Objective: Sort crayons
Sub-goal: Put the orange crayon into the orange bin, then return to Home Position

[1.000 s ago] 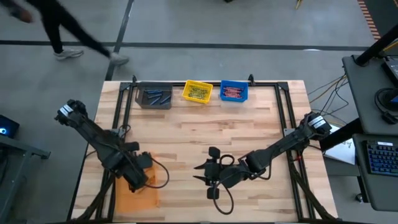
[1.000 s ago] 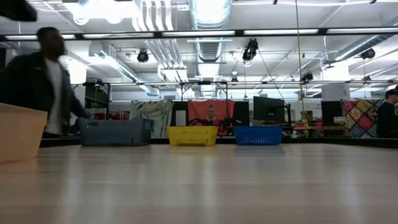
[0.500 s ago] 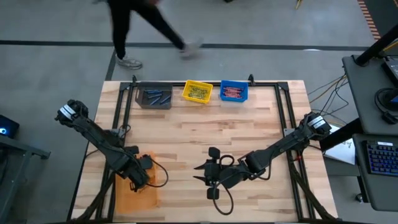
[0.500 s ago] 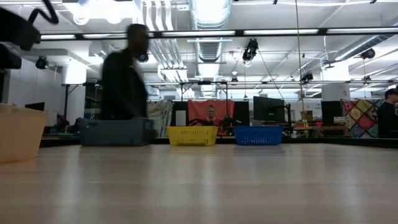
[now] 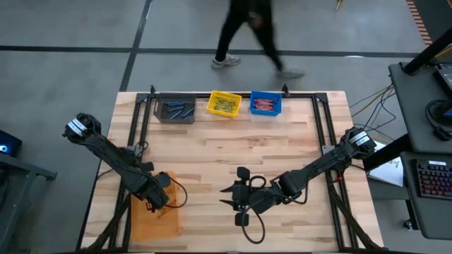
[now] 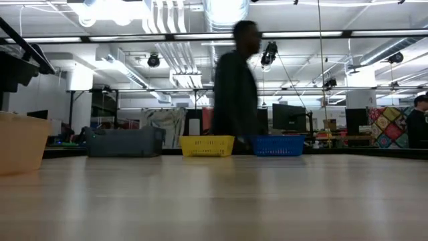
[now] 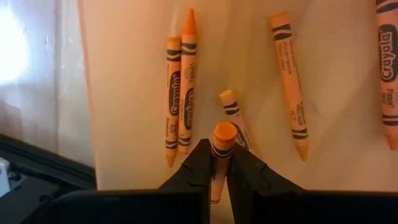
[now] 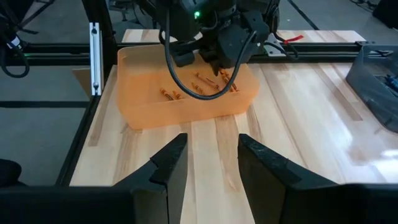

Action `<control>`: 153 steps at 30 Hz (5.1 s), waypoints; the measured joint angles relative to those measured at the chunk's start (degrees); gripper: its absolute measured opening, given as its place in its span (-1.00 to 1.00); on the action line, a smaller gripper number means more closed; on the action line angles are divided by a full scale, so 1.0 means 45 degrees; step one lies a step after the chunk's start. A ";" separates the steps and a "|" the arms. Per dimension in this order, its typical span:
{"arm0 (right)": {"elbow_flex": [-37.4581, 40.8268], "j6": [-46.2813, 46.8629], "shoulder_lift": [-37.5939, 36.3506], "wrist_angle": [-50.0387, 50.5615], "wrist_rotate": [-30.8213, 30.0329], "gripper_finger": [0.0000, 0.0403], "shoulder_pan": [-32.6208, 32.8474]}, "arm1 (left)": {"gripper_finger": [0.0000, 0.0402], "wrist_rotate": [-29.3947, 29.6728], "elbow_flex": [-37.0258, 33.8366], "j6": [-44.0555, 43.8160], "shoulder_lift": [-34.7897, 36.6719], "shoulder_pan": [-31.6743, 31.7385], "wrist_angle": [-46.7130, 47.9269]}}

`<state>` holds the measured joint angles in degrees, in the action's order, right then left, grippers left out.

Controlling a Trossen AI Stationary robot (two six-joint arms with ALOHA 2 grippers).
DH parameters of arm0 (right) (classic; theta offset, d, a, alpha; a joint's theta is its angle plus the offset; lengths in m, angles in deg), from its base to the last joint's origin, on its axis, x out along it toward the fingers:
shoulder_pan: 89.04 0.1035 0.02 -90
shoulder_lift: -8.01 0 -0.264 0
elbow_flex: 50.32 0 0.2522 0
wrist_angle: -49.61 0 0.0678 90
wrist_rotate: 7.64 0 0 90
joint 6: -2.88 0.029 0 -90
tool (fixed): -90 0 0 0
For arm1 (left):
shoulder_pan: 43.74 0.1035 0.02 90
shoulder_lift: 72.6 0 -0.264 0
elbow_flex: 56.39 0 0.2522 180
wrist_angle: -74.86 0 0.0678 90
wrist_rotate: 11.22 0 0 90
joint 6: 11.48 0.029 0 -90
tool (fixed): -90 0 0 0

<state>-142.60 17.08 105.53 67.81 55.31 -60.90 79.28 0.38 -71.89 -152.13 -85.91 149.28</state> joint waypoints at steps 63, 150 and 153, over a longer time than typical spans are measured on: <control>0.8729 -0.4564 -0.6762 -0.4497 0.1453 -0.64 -0.3597 | -0.82 0.2399 -0.2464 1.5911 0.9228 0.6974 -1.1042; 1.7306 -0.4725 -2.1386 -0.1822 0.0675 -0.66 -0.4823 | -0.82 0.3666 -0.9107 1.2636 1.3755 1.0015 -1.5415; 1.7306 -0.4725 -2.1386 -0.1821 0.0675 -0.66 -0.4823 | -0.82 0.3664 -0.9107 1.2636 1.3638 1.0015 -1.5410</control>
<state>-64.73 -4.19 9.29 59.62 58.35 -82.60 95.77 -40.60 -15.03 -90.75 -40.84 79.93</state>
